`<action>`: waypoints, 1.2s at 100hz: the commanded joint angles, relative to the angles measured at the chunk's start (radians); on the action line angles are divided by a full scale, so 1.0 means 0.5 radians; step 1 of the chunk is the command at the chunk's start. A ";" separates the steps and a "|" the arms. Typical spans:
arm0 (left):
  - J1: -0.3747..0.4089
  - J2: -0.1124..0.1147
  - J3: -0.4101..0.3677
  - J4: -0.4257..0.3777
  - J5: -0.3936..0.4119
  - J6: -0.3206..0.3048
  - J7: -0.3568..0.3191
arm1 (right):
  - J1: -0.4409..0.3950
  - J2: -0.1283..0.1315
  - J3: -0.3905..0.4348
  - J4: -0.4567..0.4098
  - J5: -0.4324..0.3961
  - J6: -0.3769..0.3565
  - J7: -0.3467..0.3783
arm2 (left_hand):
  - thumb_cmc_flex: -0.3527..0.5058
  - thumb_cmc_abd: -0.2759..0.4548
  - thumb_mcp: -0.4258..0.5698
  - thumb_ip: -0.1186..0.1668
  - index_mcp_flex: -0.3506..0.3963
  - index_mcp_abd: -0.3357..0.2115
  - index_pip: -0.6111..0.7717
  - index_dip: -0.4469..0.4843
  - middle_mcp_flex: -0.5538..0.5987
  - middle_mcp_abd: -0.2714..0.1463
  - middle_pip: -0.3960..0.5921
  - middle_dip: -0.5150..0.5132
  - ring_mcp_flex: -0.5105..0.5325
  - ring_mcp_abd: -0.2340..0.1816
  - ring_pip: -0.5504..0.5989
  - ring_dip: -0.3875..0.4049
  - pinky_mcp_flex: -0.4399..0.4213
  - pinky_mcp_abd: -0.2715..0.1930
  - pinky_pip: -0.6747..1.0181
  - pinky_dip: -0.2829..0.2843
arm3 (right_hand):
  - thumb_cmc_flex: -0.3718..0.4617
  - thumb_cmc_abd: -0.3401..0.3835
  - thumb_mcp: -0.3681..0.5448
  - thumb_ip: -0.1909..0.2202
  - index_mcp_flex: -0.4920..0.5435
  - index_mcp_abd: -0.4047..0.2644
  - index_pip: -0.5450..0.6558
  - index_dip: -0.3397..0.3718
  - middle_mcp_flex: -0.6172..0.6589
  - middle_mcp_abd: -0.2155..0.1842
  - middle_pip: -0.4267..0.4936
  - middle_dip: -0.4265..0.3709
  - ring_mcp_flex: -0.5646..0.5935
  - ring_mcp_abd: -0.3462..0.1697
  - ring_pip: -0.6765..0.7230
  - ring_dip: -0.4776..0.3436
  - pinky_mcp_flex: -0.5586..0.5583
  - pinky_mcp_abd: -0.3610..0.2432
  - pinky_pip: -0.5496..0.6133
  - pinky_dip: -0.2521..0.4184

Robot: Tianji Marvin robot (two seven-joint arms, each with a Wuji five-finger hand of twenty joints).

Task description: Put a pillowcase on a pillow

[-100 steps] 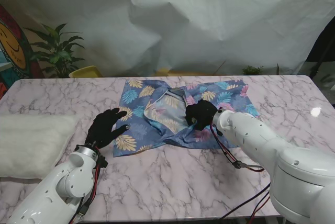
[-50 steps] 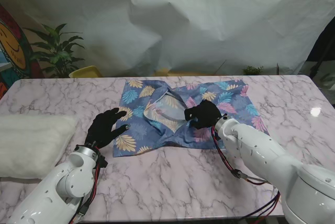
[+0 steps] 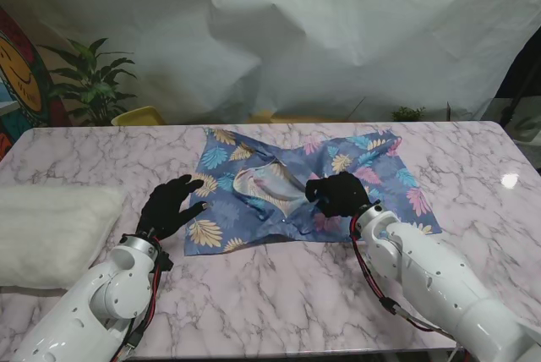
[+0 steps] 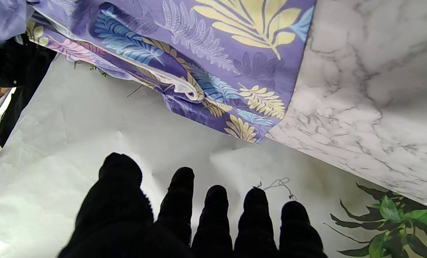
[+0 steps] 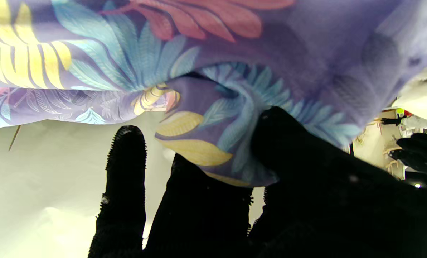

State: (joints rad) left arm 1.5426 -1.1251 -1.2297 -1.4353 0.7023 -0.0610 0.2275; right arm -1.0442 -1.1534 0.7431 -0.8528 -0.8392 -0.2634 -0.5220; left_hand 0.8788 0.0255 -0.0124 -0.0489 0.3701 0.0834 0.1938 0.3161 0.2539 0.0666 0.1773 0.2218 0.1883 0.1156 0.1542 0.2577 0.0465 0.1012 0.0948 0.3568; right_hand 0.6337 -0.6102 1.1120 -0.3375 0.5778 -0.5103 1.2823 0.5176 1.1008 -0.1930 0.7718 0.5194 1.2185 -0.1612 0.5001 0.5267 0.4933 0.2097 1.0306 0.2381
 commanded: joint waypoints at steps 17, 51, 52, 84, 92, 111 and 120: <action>0.006 -0.001 -0.003 -0.013 0.007 0.010 -0.026 | -0.176 0.023 0.159 -0.232 -0.043 0.020 -0.013 | 0.040 0.082 -0.025 0.053 0.047 -0.001 0.003 0.022 0.031 -0.003 -0.004 0.021 0.018 -0.030 -0.001 0.004 0.005 0.022 0.020 0.020 | 0.370 -0.256 0.284 0.136 -0.136 0.072 -0.292 0.152 -0.447 -0.019 0.321 0.198 -0.313 0.015 0.685 0.535 0.155 -0.083 0.269 0.292; 0.015 -0.001 -0.016 -0.019 0.010 0.017 -0.021 | -0.329 0.095 0.279 -0.645 -0.340 0.228 0.042 | 0.043 0.082 -0.024 0.053 0.045 0.001 0.004 0.021 0.031 -0.001 -0.004 0.021 0.025 -0.028 -0.001 0.006 0.007 0.023 0.021 0.020 | 0.388 -0.618 0.469 0.147 0.017 0.628 -0.814 -0.328 -0.845 0.325 0.828 0.474 -0.717 -0.125 1.759 0.435 0.360 -0.373 0.685 0.223; 0.016 -0.002 -0.016 -0.019 0.011 0.017 -0.021 | -0.331 0.098 0.281 -0.655 -0.353 0.235 0.043 | 0.043 0.083 -0.024 0.053 0.045 0.001 0.004 0.021 0.030 0.000 -0.004 0.021 0.025 -0.029 -0.001 0.006 0.006 0.023 0.021 0.020 | 0.395 -0.624 0.471 0.148 0.029 0.624 -0.814 -0.328 -0.840 0.327 0.834 0.478 -0.711 -0.129 1.769 0.438 0.372 -0.370 0.698 0.224; 0.012 -0.001 -0.015 -0.013 0.007 0.007 -0.022 | -0.357 0.174 0.309 -0.883 -0.604 0.349 0.281 | 0.046 0.084 -0.022 0.054 0.044 0.001 0.004 0.021 0.026 0.000 -0.005 0.020 0.029 -0.028 -0.002 0.007 0.006 0.024 0.021 0.020 | 0.460 -0.671 0.603 0.134 0.558 0.376 -0.758 -0.329 -0.822 0.423 1.026 0.569 -0.675 -0.022 2.036 0.726 0.746 -0.392 0.890 0.506; 0.015 -0.001 -0.018 -0.016 0.007 0.010 -0.022 | -0.363 0.186 0.323 -0.924 -0.633 0.328 0.345 | 0.046 0.084 -0.022 0.054 0.045 -0.002 0.005 0.021 0.025 -0.002 -0.005 0.020 0.031 -0.026 -0.001 0.008 0.007 0.026 0.021 0.021 | 0.453 -0.539 0.509 0.139 0.680 0.386 -0.752 -0.357 -0.876 0.432 1.008 0.592 -0.666 0.006 2.012 0.805 0.797 -0.457 0.839 0.766; 0.020 -0.003 -0.023 -0.020 0.006 0.018 -0.017 | -0.373 0.213 0.359 -1.008 -0.664 0.278 0.578 | 0.045 0.086 -0.023 0.054 0.044 -0.001 0.004 0.021 0.016 0.004 -0.008 0.019 0.039 -0.013 0.003 0.012 0.009 0.029 0.023 0.022 | 0.188 -0.204 0.286 0.106 0.620 0.592 -0.507 -0.941 -1.023 0.623 0.674 0.438 -0.462 -0.222 2.003 0.992 0.897 -0.629 0.993 1.141; 0.020 -0.002 -0.023 -0.020 0.009 0.019 -0.020 | -0.322 0.226 0.332 -0.987 -0.665 0.240 0.689 | 0.044 0.087 -0.024 0.054 0.045 -0.003 0.005 0.021 0.012 0.003 -0.009 0.019 0.041 -0.012 0.004 0.015 0.009 0.029 0.024 0.023 | 0.083 -0.102 0.255 0.059 0.672 0.664 -0.353 -1.033 -0.976 0.623 0.509 0.092 -0.295 -0.344 2.083 0.982 1.010 -0.673 1.209 1.219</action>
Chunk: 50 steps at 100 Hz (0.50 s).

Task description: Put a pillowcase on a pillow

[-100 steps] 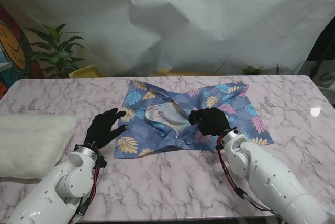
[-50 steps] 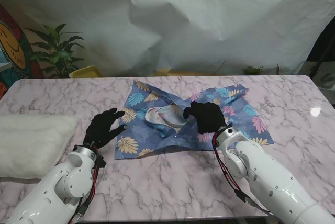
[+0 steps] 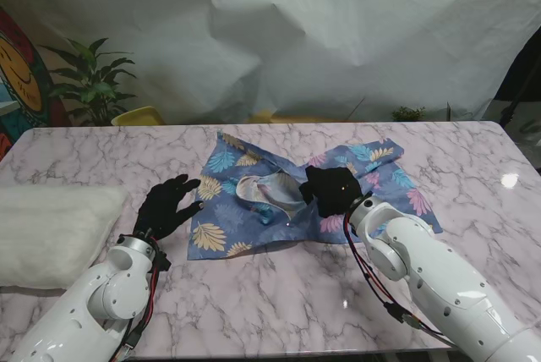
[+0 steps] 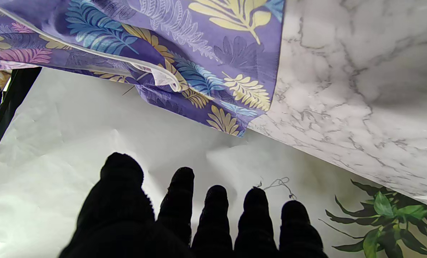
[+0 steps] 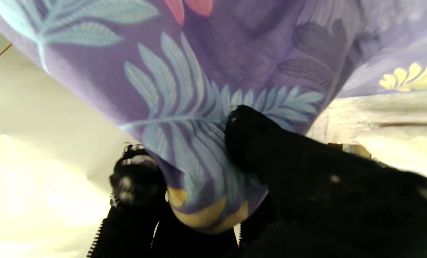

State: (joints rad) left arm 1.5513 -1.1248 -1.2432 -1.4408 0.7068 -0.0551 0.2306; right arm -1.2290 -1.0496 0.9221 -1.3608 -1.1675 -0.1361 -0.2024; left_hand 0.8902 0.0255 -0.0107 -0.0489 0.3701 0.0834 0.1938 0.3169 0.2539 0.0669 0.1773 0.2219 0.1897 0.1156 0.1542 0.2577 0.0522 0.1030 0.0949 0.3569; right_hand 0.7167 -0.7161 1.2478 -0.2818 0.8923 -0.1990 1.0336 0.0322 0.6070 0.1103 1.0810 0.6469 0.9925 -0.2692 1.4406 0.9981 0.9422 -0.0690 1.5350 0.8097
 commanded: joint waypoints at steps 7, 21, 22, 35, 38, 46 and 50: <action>0.001 -0.002 0.005 -0.008 0.001 0.006 -0.029 | 0.122 0.032 -0.094 0.094 -0.041 -0.025 0.062 | 0.024 0.087 -0.026 0.054 0.043 -0.001 0.004 0.019 0.011 -0.001 -0.008 0.019 0.042 -0.014 0.004 0.017 0.000 0.028 0.024 0.023 | -0.169 0.287 -0.071 -0.087 -0.121 -0.276 0.385 0.188 0.189 -0.104 -0.157 -0.286 0.267 -0.213 0.233 -0.005 0.210 -0.171 0.350 0.099; 0.001 -0.002 0.004 -0.007 -0.001 0.005 -0.028 | 0.235 0.034 -0.206 0.243 -0.001 -0.073 0.027 | 0.023 0.087 -0.026 0.054 0.039 0.001 0.001 0.018 0.009 -0.012 -0.006 0.020 0.047 -0.015 0.004 0.020 0.000 0.027 0.024 0.023 | -0.200 0.538 -0.307 -0.062 -0.393 -0.700 0.539 0.523 0.892 -0.406 -0.411 -0.435 0.669 -0.115 0.224 -0.175 0.505 -0.190 0.725 0.002; 0.001 -0.002 0.004 -0.007 -0.001 0.006 -0.028 | 0.239 0.034 -0.211 0.250 -0.002 -0.072 0.024 | 0.023 0.086 -0.027 0.054 0.038 0.002 0.001 0.018 0.008 -0.012 -0.006 0.020 0.047 -0.016 0.004 0.020 0.000 0.028 0.024 0.023 | -0.202 0.550 -0.321 -0.061 -0.407 -0.713 0.540 0.535 0.916 -0.411 -0.415 -0.433 0.670 -0.115 0.230 -0.169 0.509 -0.198 0.743 0.001; 0.002 -0.003 0.001 -0.008 -0.003 0.007 -0.025 | 0.234 0.023 -0.213 0.281 0.018 -0.058 -0.072 | 0.025 0.087 -0.026 0.054 0.031 0.001 -0.003 0.016 0.010 -0.021 -0.003 0.020 0.054 -0.019 0.003 0.022 0.005 0.030 0.027 0.025 | -0.148 0.688 -0.466 -0.037 -0.536 -0.757 0.573 0.707 1.162 -0.422 -0.298 -0.348 0.666 -0.014 0.212 -0.097 0.526 -0.161 0.891 -0.055; 0.002 -0.003 0.002 -0.007 -0.004 0.007 -0.024 | 0.221 0.022 -0.199 0.270 0.010 -0.053 -0.097 | 0.026 0.088 -0.026 0.054 0.030 0.001 -0.004 0.016 0.013 -0.027 -0.002 0.020 0.055 -0.021 0.003 0.022 0.007 0.029 0.028 0.025 | -0.144 0.708 -0.491 -0.036 -0.561 -0.761 0.578 0.718 1.188 -0.438 -0.266 -0.336 0.664 0.019 0.178 -0.101 0.523 -0.137 0.884 -0.071; 0.001 -0.003 0.002 -0.007 -0.003 0.004 -0.025 | 0.167 0.020 -0.147 0.223 -0.030 -0.032 -0.172 | 0.028 0.088 -0.026 0.054 0.031 0.002 -0.004 0.015 0.014 -0.033 0.001 0.021 0.063 -0.026 0.003 0.024 0.010 0.030 0.029 0.026 | -0.138 0.753 -0.557 -0.029 -0.614 -0.782 0.590 0.718 1.225 -0.500 -0.182 -0.304 0.667 0.136 -0.090 -0.202 0.489 0.047 0.736 -0.193; 0.001 -0.003 0.002 -0.006 -0.002 0.002 -0.024 | 0.135 0.020 -0.114 0.190 -0.052 -0.031 -0.210 | 0.027 0.088 -0.027 0.054 0.029 0.001 -0.005 0.015 0.016 -0.033 0.002 0.021 0.066 -0.028 0.004 0.024 0.011 0.032 0.030 0.026 | -0.125 0.776 -0.596 -0.022 -0.639 -0.788 0.595 0.722 1.210 -0.528 -0.134 -0.272 0.668 0.182 -0.227 -0.289 0.473 0.121 0.665 -0.247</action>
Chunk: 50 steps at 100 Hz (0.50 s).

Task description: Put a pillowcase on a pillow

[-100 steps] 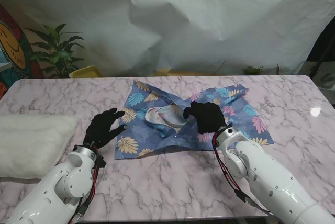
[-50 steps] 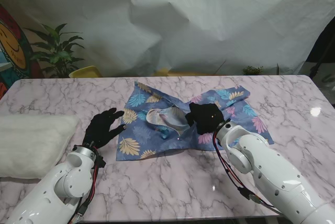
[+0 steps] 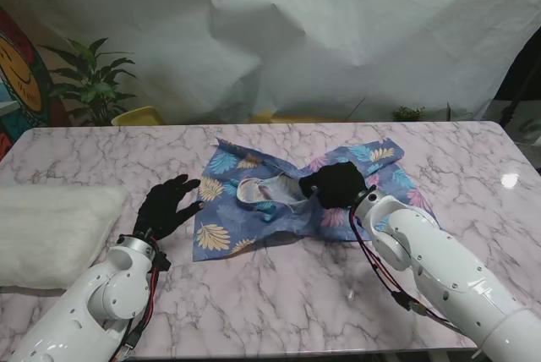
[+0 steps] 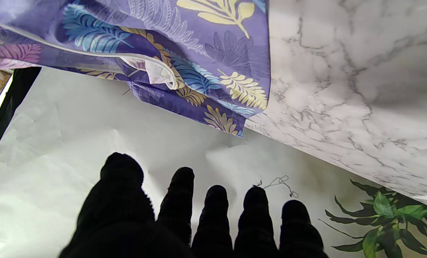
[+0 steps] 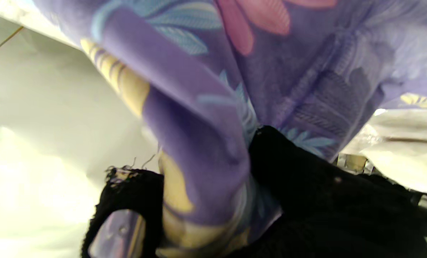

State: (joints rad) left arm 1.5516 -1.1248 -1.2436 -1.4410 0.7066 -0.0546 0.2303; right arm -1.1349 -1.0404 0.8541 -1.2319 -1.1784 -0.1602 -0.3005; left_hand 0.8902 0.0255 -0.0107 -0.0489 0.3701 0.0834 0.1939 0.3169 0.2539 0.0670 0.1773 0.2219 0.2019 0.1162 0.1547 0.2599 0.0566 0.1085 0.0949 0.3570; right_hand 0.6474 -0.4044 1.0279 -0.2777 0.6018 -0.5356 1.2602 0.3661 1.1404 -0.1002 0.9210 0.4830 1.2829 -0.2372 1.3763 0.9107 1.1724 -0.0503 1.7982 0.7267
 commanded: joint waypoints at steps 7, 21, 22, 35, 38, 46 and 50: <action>-0.001 -0.004 0.003 -0.003 -0.002 -0.004 -0.019 | -0.102 0.001 0.069 -0.119 -0.066 0.013 -0.087 | 0.028 0.089 -0.026 0.054 0.030 0.004 -0.005 0.015 0.017 -0.036 0.003 0.021 0.044 -0.029 0.001 0.020 0.003 0.019 0.030 0.026 | 0.076 0.208 -0.271 -0.001 -0.133 -0.108 0.156 0.057 0.048 -0.162 0.354 0.202 0.090 0.167 -0.283 -0.287 -0.011 0.157 0.018 -0.191; 0.001 -0.004 0.002 -0.003 0.001 -0.004 -0.015 | -0.191 -0.019 0.143 -0.197 -0.060 -0.021 -0.238 | 0.028 0.088 -0.027 0.054 0.034 0.000 -0.003 0.016 0.018 -0.035 0.005 0.021 0.047 -0.031 0.001 0.021 0.003 0.019 0.030 0.026 | 0.281 0.247 -0.536 0.100 -0.300 -0.016 0.216 -0.034 -0.273 -0.156 0.457 0.417 0.088 0.060 -0.303 -0.362 -0.029 0.042 -0.074 -0.294; 0.001 -0.004 0.001 -0.003 0.001 -0.004 -0.016 | -0.198 -0.020 0.148 -0.203 -0.056 -0.024 -0.246 | 0.026 0.088 -0.028 0.054 0.033 0.001 -0.003 0.016 0.018 -0.033 0.005 0.021 0.048 -0.030 0.001 0.021 0.003 0.019 0.030 0.026 | 0.283 0.233 -0.529 0.103 -0.318 -0.006 0.229 -0.058 -0.294 -0.155 0.463 0.406 0.089 0.047 -0.310 -0.346 -0.032 0.036 -0.097 -0.295; 0.007 -0.004 -0.004 -0.009 0.001 0.003 -0.016 | -0.298 -0.019 0.234 -0.331 -0.083 -0.046 -0.253 | 0.027 0.086 -0.027 0.054 0.034 0.002 -0.002 0.016 0.019 -0.031 0.005 0.021 0.049 -0.032 0.000 0.021 0.003 0.022 0.029 0.026 | 0.212 0.007 -0.236 0.065 -0.426 0.018 0.248 -0.108 -0.471 -0.152 0.474 0.310 0.088 0.006 -0.438 -0.243 -0.123 0.049 -0.434 -0.284; 0.008 -0.004 -0.006 -0.010 0.001 0.005 -0.014 | -0.317 -0.019 0.252 -0.354 -0.091 -0.056 -0.254 | 0.026 0.088 -0.027 0.054 0.033 0.000 -0.002 0.016 0.019 -0.031 0.005 0.020 0.049 -0.032 -0.001 0.021 0.002 0.020 0.029 0.026 | 0.177 -0.058 -0.146 0.047 -0.444 0.024 0.240 -0.117 -0.509 -0.153 0.468 0.299 0.088 0.015 -0.515 -0.236 -0.182 0.045 -0.518 -0.253; 0.010 -0.005 -0.007 -0.012 0.000 0.007 -0.011 | -0.380 -0.004 0.310 -0.448 -0.139 -0.065 -0.157 | 0.027 0.086 -0.027 0.054 0.035 0.001 -0.001 0.016 0.019 -0.024 0.004 0.020 0.047 -0.032 -0.002 0.021 0.002 0.021 0.029 0.026 | 0.069 -0.349 0.139 0.003 -0.532 0.241 0.043 -0.183 -0.775 -0.130 0.482 0.325 -0.098 -0.030 -0.682 -0.145 -0.447 -0.022 -0.787 -0.126; 0.010 -0.005 -0.007 -0.012 0.000 0.008 -0.011 | -0.398 0.014 0.327 -0.489 -0.216 -0.052 -0.113 | 0.027 0.083 -0.027 0.054 0.036 0.002 0.000 0.016 0.018 -0.022 0.003 0.020 0.047 -0.031 -0.002 0.021 0.002 0.021 0.029 0.026 | 0.017 -0.522 0.323 -0.037 -0.521 0.382 -0.187 0.026 -0.868 -0.145 0.526 0.337 -0.162 -0.111 -0.681 -0.107 -0.527 -0.076 -0.895 -0.061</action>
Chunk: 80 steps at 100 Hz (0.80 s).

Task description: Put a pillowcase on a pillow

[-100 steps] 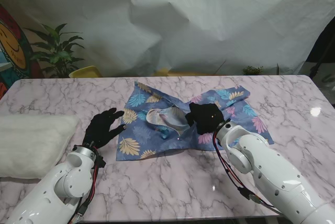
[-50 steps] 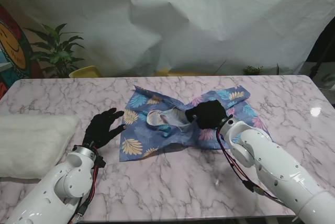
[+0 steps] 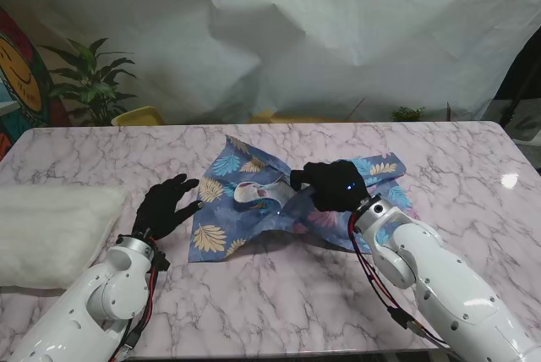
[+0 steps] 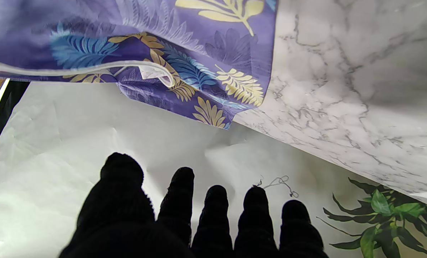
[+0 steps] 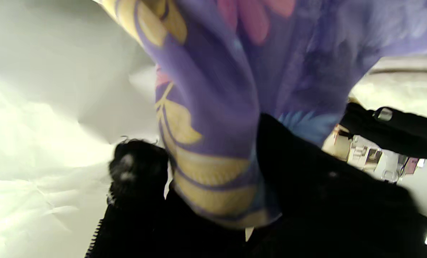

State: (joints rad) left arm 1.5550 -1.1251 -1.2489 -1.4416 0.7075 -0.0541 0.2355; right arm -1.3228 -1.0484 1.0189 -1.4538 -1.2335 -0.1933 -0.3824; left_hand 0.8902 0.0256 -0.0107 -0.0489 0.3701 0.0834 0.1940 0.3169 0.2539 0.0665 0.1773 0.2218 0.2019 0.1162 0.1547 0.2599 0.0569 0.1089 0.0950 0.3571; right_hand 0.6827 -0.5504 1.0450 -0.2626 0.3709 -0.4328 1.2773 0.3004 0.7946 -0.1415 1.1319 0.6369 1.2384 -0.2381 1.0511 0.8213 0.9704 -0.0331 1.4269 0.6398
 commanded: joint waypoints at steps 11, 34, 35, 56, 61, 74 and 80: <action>0.002 -0.004 0.004 -0.010 -0.001 0.004 -0.023 | -0.058 0.062 0.030 -0.107 -0.227 0.019 0.167 | 0.026 0.082 -0.027 0.054 0.035 0.003 -0.001 0.016 0.019 -0.017 0.003 0.020 0.048 -0.033 -0.001 0.022 0.003 0.017 0.029 0.026 | -0.132 -0.418 0.421 -0.078 -0.088 0.329 -0.535 0.203 -0.287 -0.098 0.120 0.055 -0.190 -0.162 0.037 0.129 -0.305 -0.136 -0.311 0.120; 0.003 -0.004 0.001 -0.010 0.001 0.000 -0.017 | -0.119 0.097 0.071 -0.182 -0.392 0.034 0.287 | 0.027 0.083 -0.026 0.054 0.042 0.000 0.003 0.018 0.019 -0.013 0.001 0.019 0.047 -0.032 0.000 0.022 0.001 0.018 0.028 0.026 | -0.124 -0.628 0.632 -0.089 -0.130 0.381 -0.652 0.134 -0.597 -0.053 0.152 0.060 -0.574 -0.231 0.246 0.081 -0.537 -0.161 -0.402 0.044; 0.003 -0.005 0.001 -0.010 0.001 -0.001 -0.016 | -0.123 0.097 0.073 -0.185 -0.398 0.039 0.288 | 0.026 0.082 -0.027 0.054 0.042 0.002 0.003 0.018 0.019 -0.013 0.001 0.019 0.047 -0.031 -0.001 0.022 0.001 0.019 0.028 0.026 | -0.110 -0.637 0.633 -0.088 -0.128 0.391 -0.655 0.133 -0.605 -0.045 0.156 0.069 -0.585 -0.234 0.265 0.072 -0.542 -0.160 -0.395 0.042; 0.004 -0.005 0.001 -0.008 0.005 -0.007 -0.009 | -0.211 0.103 0.111 -0.314 -0.568 0.224 0.415 | 0.025 0.084 -0.027 0.054 0.040 0.000 0.003 0.018 0.016 -0.012 -0.001 0.019 0.046 -0.026 0.000 0.022 0.002 0.022 0.029 0.026 | 0.136 -0.746 0.645 -0.047 0.073 0.559 -0.806 0.065 -0.712 0.212 0.169 0.287 -0.733 -0.275 0.584 -0.073 -0.609 -0.105 -0.157 -0.107; 0.004 -0.005 0.000 -0.007 0.006 -0.009 -0.007 | -0.221 0.107 0.116 -0.338 -0.624 0.251 0.448 | 0.026 0.084 -0.026 0.054 0.042 -0.001 0.004 0.018 0.017 -0.010 0.000 0.019 0.047 -0.024 0.000 0.023 0.004 0.022 0.029 0.026 | 0.146 -0.746 0.653 -0.048 0.232 0.383 -0.790 0.083 -0.694 0.199 0.181 0.303 -0.721 -0.296 0.615 -0.090 -0.581 -0.113 -0.072 -0.202; 0.004 -0.006 0.000 -0.006 0.005 -0.010 -0.004 | -0.180 0.115 0.078 -0.290 -0.686 0.324 0.365 | 0.025 0.087 -0.026 0.054 0.045 -0.015 0.005 0.019 0.015 -0.007 -0.003 0.019 0.045 -0.017 0.000 0.023 0.000 0.023 0.028 0.026 | 0.117 -0.659 0.634 -0.047 0.828 0.077 -0.709 0.136 -0.625 0.116 0.211 0.333 -0.672 -0.303 0.642 -0.118 -0.459 -0.148 -0.041 -0.023; 0.003 -0.005 0.002 -0.006 0.005 -0.013 -0.004 | -0.146 0.115 0.053 -0.241 -0.666 0.343 0.283 | 0.023 0.088 -0.028 0.054 0.050 -0.022 0.008 0.020 0.014 -0.004 -0.004 0.018 0.046 -0.010 0.002 0.025 0.001 0.027 0.029 0.026 | -0.008 -0.492 0.558 -0.056 1.027 -0.001 -0.526 -0.229 -0.569 0.088 0.226 0.302 -0.601 -0.307 0.604 -0.136 -0.400 -0.168 -0.073 0.110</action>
State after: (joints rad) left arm 1.5565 -1.1252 -1.2502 -1.4429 0.7101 -0.0572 0.2457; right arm -1.4157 -0.9928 1.0513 -1.6003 -1.5762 -0.0306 -0.2242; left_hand 0.8902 0.0256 -0.0107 -0.0489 0.3701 0.0834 0.1941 0.3169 0.2539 0.0665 0.1773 0.2219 0.2019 0.1161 0.1547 0.2625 0.0570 0.1094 0.0950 0.3572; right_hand 0.6955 -0.8587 1.2988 -0.2851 0.7888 -0.3776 0.9244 0.3164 0.4873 -0.0814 1.1904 0.7891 0.8978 -0.3589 1.3073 0.7700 0.7386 -0.0926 1.3943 0.6273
